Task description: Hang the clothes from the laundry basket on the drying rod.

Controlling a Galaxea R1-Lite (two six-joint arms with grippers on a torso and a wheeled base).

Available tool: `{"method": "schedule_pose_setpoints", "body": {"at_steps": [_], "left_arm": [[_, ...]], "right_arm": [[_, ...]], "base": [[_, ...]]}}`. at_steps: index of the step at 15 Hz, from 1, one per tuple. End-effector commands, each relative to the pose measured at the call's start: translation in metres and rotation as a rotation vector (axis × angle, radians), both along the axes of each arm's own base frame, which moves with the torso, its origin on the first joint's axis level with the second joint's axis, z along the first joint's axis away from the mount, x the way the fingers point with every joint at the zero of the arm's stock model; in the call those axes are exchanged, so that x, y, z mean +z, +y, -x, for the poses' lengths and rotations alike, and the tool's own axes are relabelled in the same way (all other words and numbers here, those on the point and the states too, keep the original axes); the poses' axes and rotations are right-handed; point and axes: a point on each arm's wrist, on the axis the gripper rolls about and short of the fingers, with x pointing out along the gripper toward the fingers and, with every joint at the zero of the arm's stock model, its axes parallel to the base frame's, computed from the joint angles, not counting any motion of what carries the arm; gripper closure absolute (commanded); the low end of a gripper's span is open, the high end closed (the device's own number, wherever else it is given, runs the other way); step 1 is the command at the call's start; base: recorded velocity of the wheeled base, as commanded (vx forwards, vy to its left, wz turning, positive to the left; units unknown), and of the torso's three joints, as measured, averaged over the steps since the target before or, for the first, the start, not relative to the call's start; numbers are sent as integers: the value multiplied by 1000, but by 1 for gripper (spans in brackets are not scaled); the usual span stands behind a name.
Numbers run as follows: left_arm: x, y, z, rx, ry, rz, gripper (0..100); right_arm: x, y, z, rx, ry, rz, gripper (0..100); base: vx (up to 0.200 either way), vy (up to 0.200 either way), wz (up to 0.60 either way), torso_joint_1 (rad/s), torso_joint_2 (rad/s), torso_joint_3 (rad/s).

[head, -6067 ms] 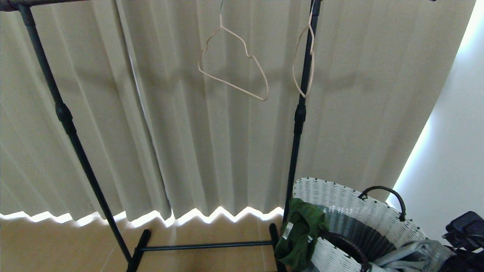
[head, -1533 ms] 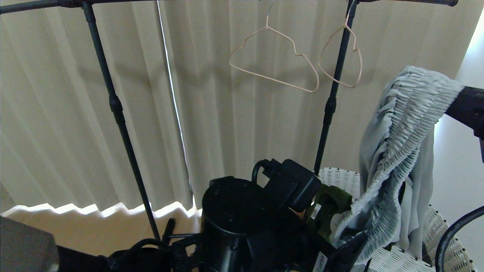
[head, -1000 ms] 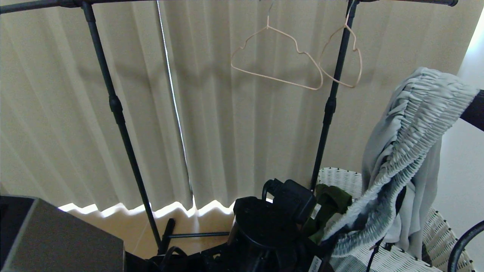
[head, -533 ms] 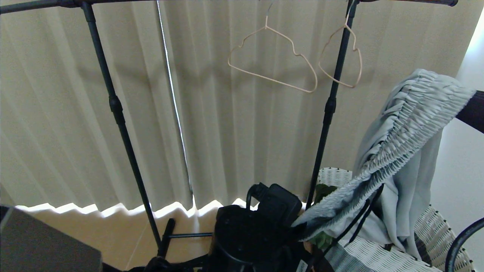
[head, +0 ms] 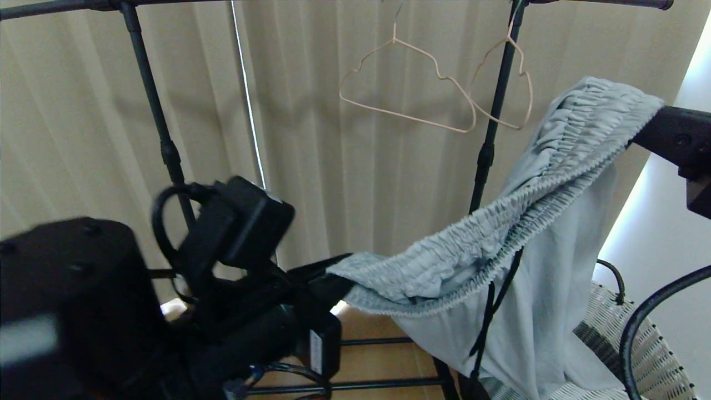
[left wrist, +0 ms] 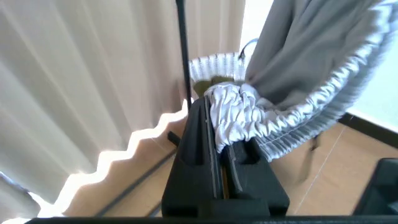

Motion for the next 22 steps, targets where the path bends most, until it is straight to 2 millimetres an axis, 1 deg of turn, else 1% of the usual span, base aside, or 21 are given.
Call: {"method": "schedule_pose_setpoints", "body": {"at_steps": [1, 2, 3, 4, 5, 6, 7, 8, 9, 11, 13, 15, 16, 17, 18, 20, 22], "left_arm": [[88, 66, 24, 20, -129, 157, 100], [104, 77, 25, 34, -139, 160, 100], [111, 81, 25, 44, -144, 159, 100], [134, 90, 24, 71, -174, 181, 100], [149, 93, 25, 77, -206, 210, 100], [149, 93, 25, 77, -206, 210, 100], [173, 97, 30, 75, -258, 258, 100], [178, 96, 29, 75, -265, 262, 100], [179, 96, 29, 75, -265, 262, 100], [172, 90, 22, 79, -260, 216, 100], [154, 84, 14, 83, -205, 162, 100], [125, 77, 7, 92, -83, 45, 100], [115, 75, 3, 110, -28, -18, 100], [112, 74, 2, 123, -12, -40, 100], [111, 72, -2, 160, 11, -75, 100], [113, 69, -6, 174, 6, -76, 100], [120, 69, -6, 177, -16, -62, 100]], "right_arm": [[10, 12, -15, 2, -34, -24, 100], [18, 15, -20, 2, -64, -46, 100], [23, 16, -21, 2, -78, -57, 100], [39, 18, -24, 2, -120, -88, 100], [47, 19, -25, 2, -141, -103, 100], [47, 19, -25, 2, -141, -103, 100], [63, 20, -26, 3, -181, -132, 100], [67, 19, -25, 3, -192, -141, 100], [67, 19, -25, 2, -190, -140, 100], [59, 19, -28, -10, -169, -125, 100], [44, 14, -37, -57, -132, -86, 100], [21, 8, -45, -103, -69, -36, 100], [9, 5, -49, -126, -35, -12, 100], [5, 4, -50, -131, -25, -5, 100], [-4, 4, -50, -134, 2, 10, 100], [-7, 4, -50, -133, 10, 14, 100], [-7, 4, -50, -132, 12, 15, 100]], "base": [[0, 0, 0, 0, 0, 0], [0, 0, 0, 0, 0, 0], [0, 0, 0, 0, 0, 0], [0, 0, 0, 0, 0, 0], [0, 0, 0, 0, 0, 0], [0, 0, 0, 0, 0, 0], [0, 0, 0, 0, 0, 0], [0, 0, 0, 0, 0, 0], [0, 0, 0, 0, 0, 0], [0, 0, 0, 0, 0, 0], [0, 0, 0, 0, 0, 0], [0, 0, 0, 0, 0, 0], [0, 0, 0, 0, 0, 0], [0, 0, 0, 0, 0, 0], [0, 0, 0, 0, 0, 0], [0, 0, 0, 0, 0, 0], [0, 0, 0, 0, 0, 0]]}}
